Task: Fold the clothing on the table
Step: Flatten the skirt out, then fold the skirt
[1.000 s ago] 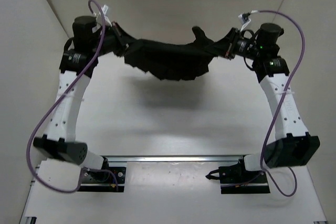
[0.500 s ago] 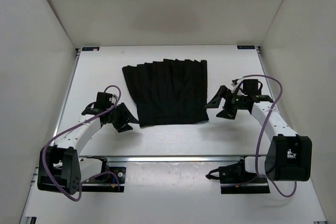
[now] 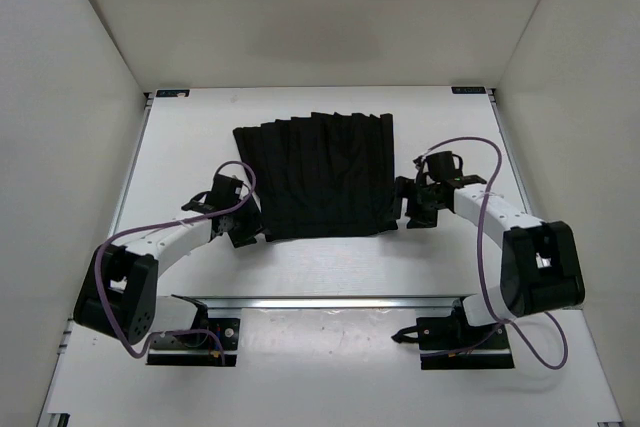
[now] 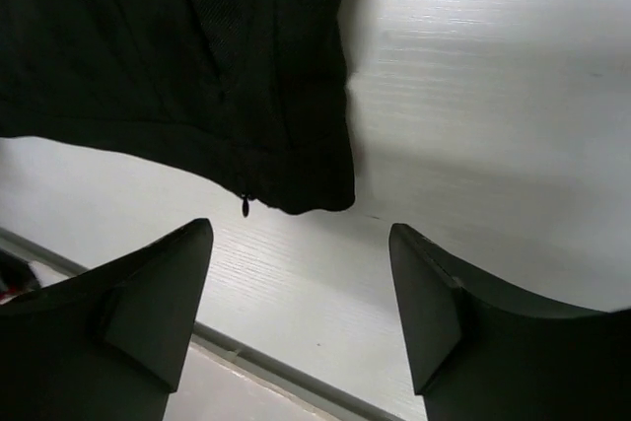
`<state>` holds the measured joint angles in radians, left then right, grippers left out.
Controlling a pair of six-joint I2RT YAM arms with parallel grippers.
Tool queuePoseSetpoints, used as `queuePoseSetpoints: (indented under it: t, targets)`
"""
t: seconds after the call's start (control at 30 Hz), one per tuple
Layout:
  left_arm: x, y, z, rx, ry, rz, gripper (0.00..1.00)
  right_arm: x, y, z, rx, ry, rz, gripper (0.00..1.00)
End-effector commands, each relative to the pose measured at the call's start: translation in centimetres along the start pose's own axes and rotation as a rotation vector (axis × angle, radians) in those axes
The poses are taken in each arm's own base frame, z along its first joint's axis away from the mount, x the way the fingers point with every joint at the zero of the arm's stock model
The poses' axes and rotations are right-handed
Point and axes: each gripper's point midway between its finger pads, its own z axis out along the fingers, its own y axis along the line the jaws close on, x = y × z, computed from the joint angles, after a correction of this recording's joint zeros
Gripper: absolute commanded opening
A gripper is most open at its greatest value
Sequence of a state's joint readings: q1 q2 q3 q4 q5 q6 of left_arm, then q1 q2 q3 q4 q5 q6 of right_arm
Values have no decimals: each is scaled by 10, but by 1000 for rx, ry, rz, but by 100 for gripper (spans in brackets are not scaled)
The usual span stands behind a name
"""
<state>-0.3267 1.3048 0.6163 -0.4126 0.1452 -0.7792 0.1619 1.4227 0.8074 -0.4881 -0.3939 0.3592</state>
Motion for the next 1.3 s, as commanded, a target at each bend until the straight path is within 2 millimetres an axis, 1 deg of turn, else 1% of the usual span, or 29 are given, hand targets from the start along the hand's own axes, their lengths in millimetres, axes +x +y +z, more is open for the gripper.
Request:
queuePoseSetpoints:
  t: [0.0, 0.03, 0.07, 0.1, 0.13, 0.17, 0.2, 0.23, 0.27, 0.3, 0.33, 0.37, 0.43, 0.47, 0.5, 0.53, 0.57, 0.63, 0.67, 0.7, 0.77, 0.9, 1.0, 1.03, 1.13, 1.17, 1.2, 1.23, 1.27]
  targets:
    - [-21, -7, 7, -5, -86, -15, 61, -19, 6, 9, 59, -57, -108, 69]
    - [-22, -9, 7, -2, -91, -4, 61, -18, 7, 13, 71, -53, -119, 69]
    - [-19, -8, 11, -12, -77, -10, 61, -15, 9, 18, 76, -34, -148, 67]
    - [-19, -10, 13, -13, -72, -7, 61, -15, 4, 23, 98, -23, -147, 65]
    - [-19, -11, 14, -13, -70, -4, 60, -15, 5, 26, 114, -18, -164, 66]
    - [-17, -11, 14, -13, -65, -1, 60, -13, 4, 26, 156, -15, -180, 64]
    - [-14, -9, 16, -19, -56, 1, 61, -11, 9, 25, 185, -6, -210, 63]
    - [-15, -12, 15, -10, -64, 0, 61, -17, 5, 19, 246, -30, -221, 62]
    - [-12, -11, 16, -12, -52, -1, 61, -17, 7, 18, 285, -49, -240, 61]
    - [-12, -13, 15, -2, -57, -2, 60, -17, 14, 16, 286, -71, -263, 61]
    - [-12, -10, 16, -8, -55, -10, 60, -20, 17, 15, 293, -92, -274, 59]
    - [-8, -9, 17, -2, -42, -11, 60, -18, 22, 16, 288, -95, -280, 58]
    - [-9, -7, 18, -6, -42, -21, 60, -18, 19, 20, 294, -87, -282, 55]
    - [-8, -8, 18, -5, -39, -17, 60, -22, 21, 22, 294, -91, -284, 55]
    - [-6, -10, 17, 3, -31, -16, 60, -20, 24, 23, 300, -87, -299, 52]
    - [-7, -8, 17, -4, -36, -17, 60, -21, 25, 26, 303, -84, -306, 48]
    - [-7, -7, 17, -4, -38, -16, 60, -18, 24, 28, 314, -77, -309, 46]
    - [-7, -4, 15, -2, -38, -27, 60, -23, 31, 28, 332, -92, -326, 45]
    - [-5, -4, 15, -3, -36, -20, 59, -25, 28, 27, 376, -110, -334, 45]
    - [-10, -6, 15, 5, -45, -28, 60, -28, 30, 22, 400, -136, -331, 47]
    - [-7, -4, 15, 5, -39, -27, 60, -30, 38, 21, 362, -156, -333, 48]
    - [-4, -1, 16, 11, -29, -37, 59, -24, 41, 32, 315, -122, -312, 46]
    - [-6, 0, 17, 11, -31, -46, 59, -12, 38, 46, 320, -64, -317, 46]
    - [-6, -3, 16, 20, -29, -40, 60, -10, 38, 49, 320, -55, -319, 46]
    - [-5, -1, 16, 18, -32, -41, 59, -4, 34, 57, 365, -33, -333, 45]
    - [-5, -1, 16, 25, -27, -47, 60, -3, 37, 57, 378, -37, -339, 46]
    - [-2, 0, 16, 22, -21, -49, 60, -4, 33, 54, 417, -49, -334, 46]
    - [-4, 4, 17, 13, -24, -57, 60, -7, 32, 52, 454, -71, -342, 46]
    - [-3, 1, 16, 24, -22, -46, 59, -7, 36, 50, 460, -88, -350, 47]
